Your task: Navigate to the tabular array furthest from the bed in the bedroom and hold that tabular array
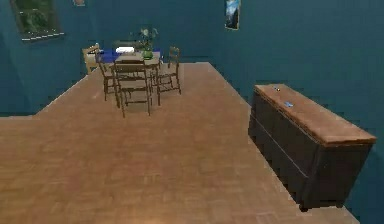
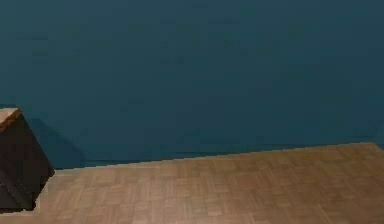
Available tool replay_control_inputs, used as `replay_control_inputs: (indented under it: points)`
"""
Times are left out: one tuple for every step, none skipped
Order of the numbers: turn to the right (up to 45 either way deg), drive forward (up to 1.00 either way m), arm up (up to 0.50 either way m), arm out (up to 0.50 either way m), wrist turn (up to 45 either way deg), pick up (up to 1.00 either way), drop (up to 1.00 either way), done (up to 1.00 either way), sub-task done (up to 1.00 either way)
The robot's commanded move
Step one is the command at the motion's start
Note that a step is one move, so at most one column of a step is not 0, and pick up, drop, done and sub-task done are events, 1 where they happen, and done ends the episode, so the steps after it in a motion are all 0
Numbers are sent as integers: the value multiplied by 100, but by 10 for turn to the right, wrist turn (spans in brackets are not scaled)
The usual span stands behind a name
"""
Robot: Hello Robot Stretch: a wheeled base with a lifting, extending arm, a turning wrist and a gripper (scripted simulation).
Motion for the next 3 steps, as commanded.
replay_control_inputs:
  points:
    - [30,0,0,0,0,0,0,0,0]
    - [0,100,0,0,0,0,0,0,0]
    - [0,100,0,0,0,0,0,0,0]
